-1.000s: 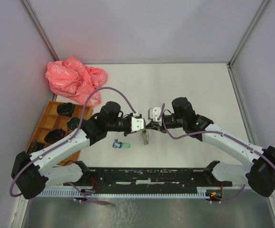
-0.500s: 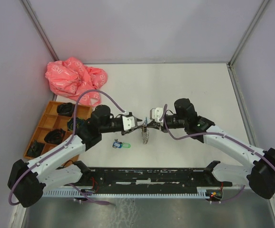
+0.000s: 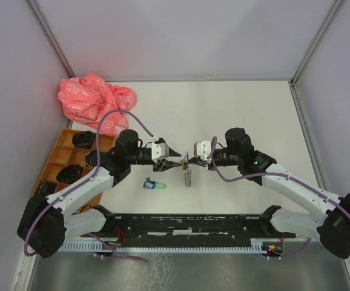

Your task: Put the keys on the keyring

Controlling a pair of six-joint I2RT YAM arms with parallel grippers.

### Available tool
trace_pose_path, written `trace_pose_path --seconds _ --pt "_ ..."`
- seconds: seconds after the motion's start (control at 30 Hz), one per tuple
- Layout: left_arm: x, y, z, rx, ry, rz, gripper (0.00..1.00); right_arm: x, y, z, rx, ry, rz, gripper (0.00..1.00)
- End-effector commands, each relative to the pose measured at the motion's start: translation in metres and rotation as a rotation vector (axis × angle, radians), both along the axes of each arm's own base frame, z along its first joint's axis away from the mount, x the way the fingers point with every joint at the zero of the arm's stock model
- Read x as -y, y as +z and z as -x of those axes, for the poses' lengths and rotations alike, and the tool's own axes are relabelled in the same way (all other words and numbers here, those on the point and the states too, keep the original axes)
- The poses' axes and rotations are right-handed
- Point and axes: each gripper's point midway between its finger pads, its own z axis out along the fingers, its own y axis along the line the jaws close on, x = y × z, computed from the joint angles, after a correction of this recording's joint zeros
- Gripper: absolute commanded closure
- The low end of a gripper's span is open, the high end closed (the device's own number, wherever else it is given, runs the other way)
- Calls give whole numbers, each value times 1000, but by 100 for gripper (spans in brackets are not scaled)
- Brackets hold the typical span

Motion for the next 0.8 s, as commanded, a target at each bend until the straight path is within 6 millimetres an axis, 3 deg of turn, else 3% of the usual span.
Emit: trace_pose_path --seconds 0.0,0.23,0.43,0.77 --pt "7 15 4 -2 -76 31 56 -6 28 1 94 45 -82 99" --pt "11 10 5 -29 -110 12 69 -6 29 2 101 55 -87 99" --pt "10 7 7 -44 -124 -7 97 -5 35 4 115 56 -105 99" --pt "13 -1 7 -102 -130 -11 97 -11 61 6 156 53 -262 99"
